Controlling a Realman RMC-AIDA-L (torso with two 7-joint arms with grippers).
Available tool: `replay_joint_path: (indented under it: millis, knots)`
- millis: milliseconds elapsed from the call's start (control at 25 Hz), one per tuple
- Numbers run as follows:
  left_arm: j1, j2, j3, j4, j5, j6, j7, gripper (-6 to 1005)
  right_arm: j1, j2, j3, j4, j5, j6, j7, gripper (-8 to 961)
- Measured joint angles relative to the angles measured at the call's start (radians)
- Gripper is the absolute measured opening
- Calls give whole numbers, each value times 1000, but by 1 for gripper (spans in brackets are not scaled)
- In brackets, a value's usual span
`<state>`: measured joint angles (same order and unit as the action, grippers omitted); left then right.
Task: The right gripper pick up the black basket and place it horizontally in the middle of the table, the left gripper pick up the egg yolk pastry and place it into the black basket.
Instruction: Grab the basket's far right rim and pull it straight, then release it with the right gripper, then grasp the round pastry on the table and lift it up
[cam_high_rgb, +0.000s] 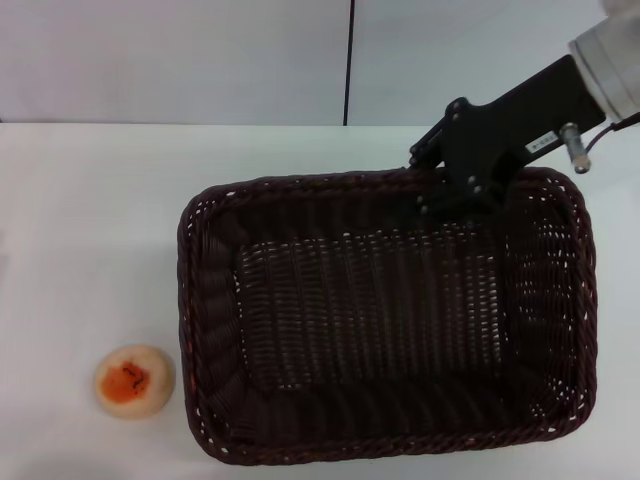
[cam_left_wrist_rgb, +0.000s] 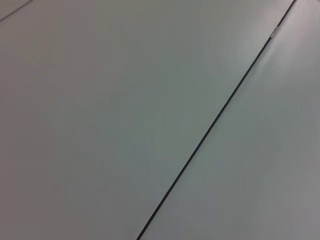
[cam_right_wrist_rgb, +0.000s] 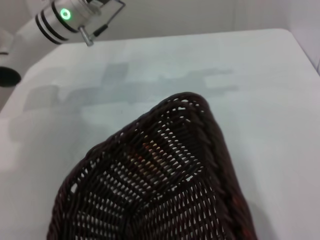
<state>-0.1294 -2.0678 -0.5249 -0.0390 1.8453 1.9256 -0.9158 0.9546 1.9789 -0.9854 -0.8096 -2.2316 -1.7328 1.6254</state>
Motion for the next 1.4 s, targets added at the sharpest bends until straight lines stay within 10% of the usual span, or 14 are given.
replay_joint_path:
  millis: [400,800,1120,1400]
  knots:
    - [24,0,30,-2,0,4,-4,815,5,17,-12,-19,-16,55,-11,417]
    - [4,5,175,44,0,6,6,815,-45,24,22,-311,89,69,-46,451]
    - [-8,9,393,204,0,11,0,815,-232,75,95,-433,271,120,-67,451]
    - [21,22,654,376,0,-1,-23,815,-449,89,210,-148,739,191,-211,451]
